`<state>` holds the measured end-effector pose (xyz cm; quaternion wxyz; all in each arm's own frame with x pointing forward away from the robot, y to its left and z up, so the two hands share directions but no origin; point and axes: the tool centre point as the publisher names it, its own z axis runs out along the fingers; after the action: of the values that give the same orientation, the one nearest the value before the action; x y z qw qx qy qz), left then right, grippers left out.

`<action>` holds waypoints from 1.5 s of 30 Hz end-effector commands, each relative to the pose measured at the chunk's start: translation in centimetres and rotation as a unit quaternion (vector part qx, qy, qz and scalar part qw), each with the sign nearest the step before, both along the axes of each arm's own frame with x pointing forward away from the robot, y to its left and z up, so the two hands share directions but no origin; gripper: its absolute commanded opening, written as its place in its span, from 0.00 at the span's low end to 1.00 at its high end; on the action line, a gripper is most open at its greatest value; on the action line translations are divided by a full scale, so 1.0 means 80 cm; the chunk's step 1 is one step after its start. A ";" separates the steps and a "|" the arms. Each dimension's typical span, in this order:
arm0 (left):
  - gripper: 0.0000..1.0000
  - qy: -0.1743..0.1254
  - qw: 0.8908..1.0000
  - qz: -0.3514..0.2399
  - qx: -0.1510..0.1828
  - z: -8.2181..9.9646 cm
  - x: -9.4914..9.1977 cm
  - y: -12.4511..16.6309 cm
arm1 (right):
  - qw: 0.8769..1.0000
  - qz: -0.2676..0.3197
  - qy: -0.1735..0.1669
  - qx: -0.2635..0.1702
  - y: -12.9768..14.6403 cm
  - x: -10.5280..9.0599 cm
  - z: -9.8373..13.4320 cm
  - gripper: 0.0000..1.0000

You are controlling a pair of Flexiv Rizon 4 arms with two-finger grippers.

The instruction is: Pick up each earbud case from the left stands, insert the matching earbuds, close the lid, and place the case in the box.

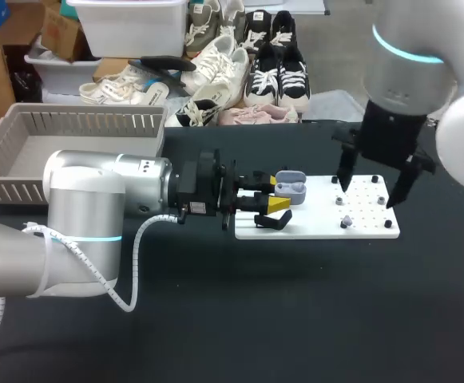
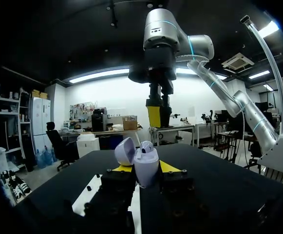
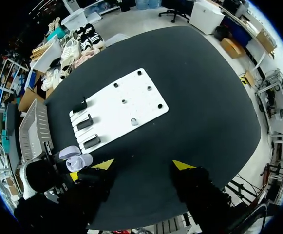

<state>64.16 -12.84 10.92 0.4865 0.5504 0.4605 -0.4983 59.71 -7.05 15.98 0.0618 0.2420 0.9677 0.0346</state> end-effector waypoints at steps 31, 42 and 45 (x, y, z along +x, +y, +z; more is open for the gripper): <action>0.00 0.000 1.000 0.000 -0.001 -0.001 0.001 -0.001 | 0.998 -0.024 -0.006 0.051 0.001 0.045 -0.120 0.48; 0.00 0.000 1.000 0.000 -0.001 -0.001 0.001 -0.001 | 0.996 -0.055 -0.022 0.066 -0.005 0.062 -0.133 0.48; 0.00 0.000 1.000 0.000 -0.001 -0.001 0.001 -0.001 | 0.996 -0.058 -0.027 0.064 -0.002 0.063 -0.136 0.48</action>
<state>64.16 -12.84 10.92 0.4865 0.5504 0.4605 -0.4983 64.92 -7.53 5.49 0.0662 0.2967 0.9472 0.1019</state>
